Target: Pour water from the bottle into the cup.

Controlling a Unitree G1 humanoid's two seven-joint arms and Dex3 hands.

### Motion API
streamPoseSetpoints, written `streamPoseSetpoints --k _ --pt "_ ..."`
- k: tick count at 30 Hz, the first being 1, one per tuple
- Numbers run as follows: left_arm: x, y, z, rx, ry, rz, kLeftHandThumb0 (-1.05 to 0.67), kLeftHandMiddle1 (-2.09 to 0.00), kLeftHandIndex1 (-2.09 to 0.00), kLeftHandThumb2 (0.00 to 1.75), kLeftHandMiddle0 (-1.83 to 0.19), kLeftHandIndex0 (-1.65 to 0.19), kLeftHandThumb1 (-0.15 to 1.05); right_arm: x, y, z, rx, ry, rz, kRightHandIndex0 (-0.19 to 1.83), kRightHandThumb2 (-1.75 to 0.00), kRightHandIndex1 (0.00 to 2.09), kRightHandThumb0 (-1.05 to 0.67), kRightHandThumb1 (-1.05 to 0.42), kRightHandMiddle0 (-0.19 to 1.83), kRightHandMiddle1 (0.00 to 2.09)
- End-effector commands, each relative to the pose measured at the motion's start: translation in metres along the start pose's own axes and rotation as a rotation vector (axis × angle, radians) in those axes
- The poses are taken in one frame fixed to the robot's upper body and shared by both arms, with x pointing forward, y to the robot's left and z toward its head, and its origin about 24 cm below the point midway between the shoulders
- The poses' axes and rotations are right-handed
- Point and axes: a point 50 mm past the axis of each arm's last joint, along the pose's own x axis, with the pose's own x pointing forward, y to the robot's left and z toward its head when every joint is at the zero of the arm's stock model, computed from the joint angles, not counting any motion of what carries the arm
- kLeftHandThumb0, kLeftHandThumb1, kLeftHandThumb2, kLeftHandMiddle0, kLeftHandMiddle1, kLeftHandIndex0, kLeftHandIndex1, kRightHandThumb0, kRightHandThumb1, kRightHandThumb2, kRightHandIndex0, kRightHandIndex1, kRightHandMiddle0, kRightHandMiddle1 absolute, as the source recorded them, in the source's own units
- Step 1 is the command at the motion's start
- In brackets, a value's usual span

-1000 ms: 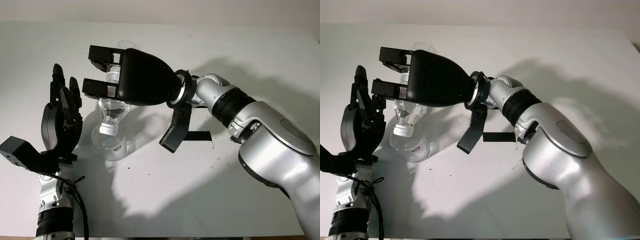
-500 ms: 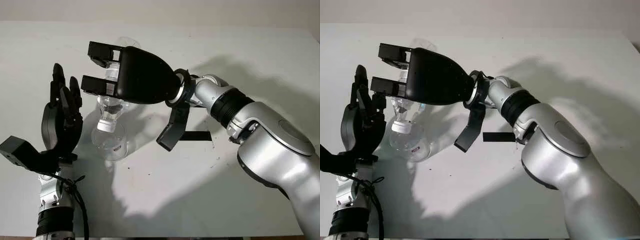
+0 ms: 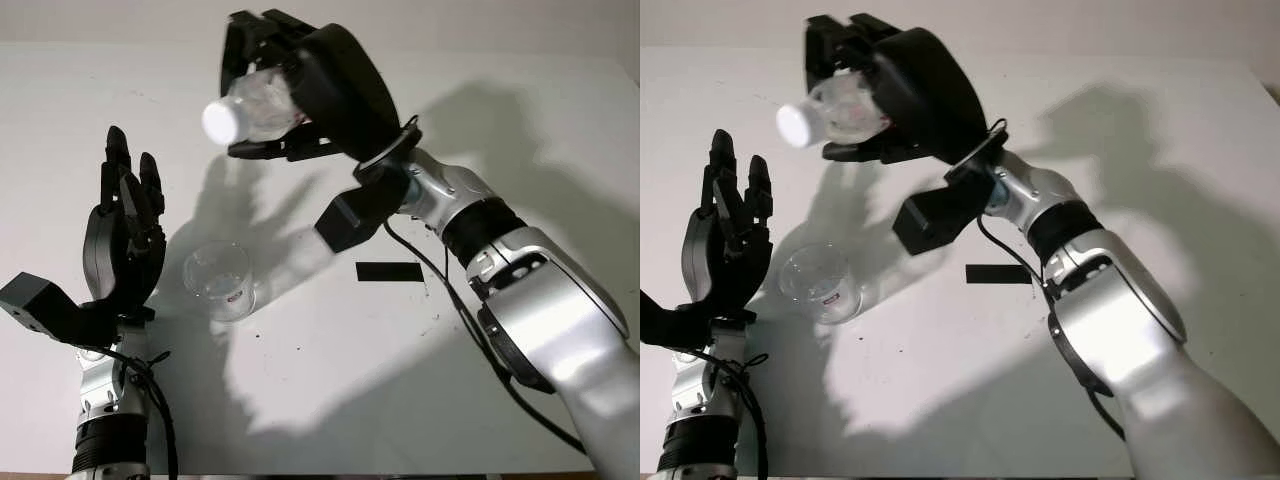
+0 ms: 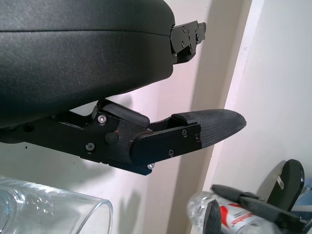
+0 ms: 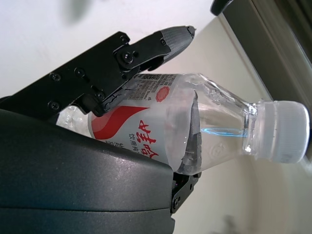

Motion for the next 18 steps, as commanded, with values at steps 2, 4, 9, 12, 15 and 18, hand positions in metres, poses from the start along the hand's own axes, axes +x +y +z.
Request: streamPoseSetpoints --k 2,4,9,12,15,18 --pt "-0.013 0.004 -0.011 -0.012 0.047 0.023 -0.74 0.00 0.00 0.62 0.19 0.19 1.05 -0.014 -0.006 -0.012 0.142 0.093 -0.014 1.17 -0.36 2.09 -0.34 -1.05 0.88 2.09" --pt "-0.014 0.004 -0.011 -0.013 0.049 0.022 -0.74 0.00 0.00 0.62 0.19 0.19 1.05 -0.023 -0.011 -0.021 0.214 0.152 -0.017 1.16 -0.36 2.09 -0.36 -1.05 0.86 2.09" --pt "-0.014 0.003 -0.011 -0.012 0.056 0.024 -0.75 0.00 0.00 0.61 0.19 0.19 1.05 -0.046 -0.026 -0.031 0.386 0.256 -0.002 1.14 -0.31 2.09 -0.37 -1.05 0.89 2.09" --pt "-0.015 0.002 -0.011 -0.016 0.056 0.020 -0.75 0.00 0.00 0.61 0.19 0.19 1.05 -0.061 -0.034 -0.031 0.462 0.310 0.010 1.08 -0.29 2.09 -0.38 -1.05 0.81 2.09" --pt "-0.017 0.002 -0.011 -0.019 0.056 0.022 -0.75 0.00 0.00 0.60 0.19 0.19 1.05 -0.079 -0.035 -0.027 0.561 0.353 -0.002 1.12 -0.33 2.09 -0.35 -1.05 0.80 2.09" --pt "-0.017 0.002 -0.011 -0.024 0.058 0.023 -0.74 0.00 0.00 0.61 0.19 0.19 1.05 -0.096 -0.036 -0.023 0.625 0.383 -0.016 1.14 -0.39 2.09 -0.34 -1.05 0.82 2.09"
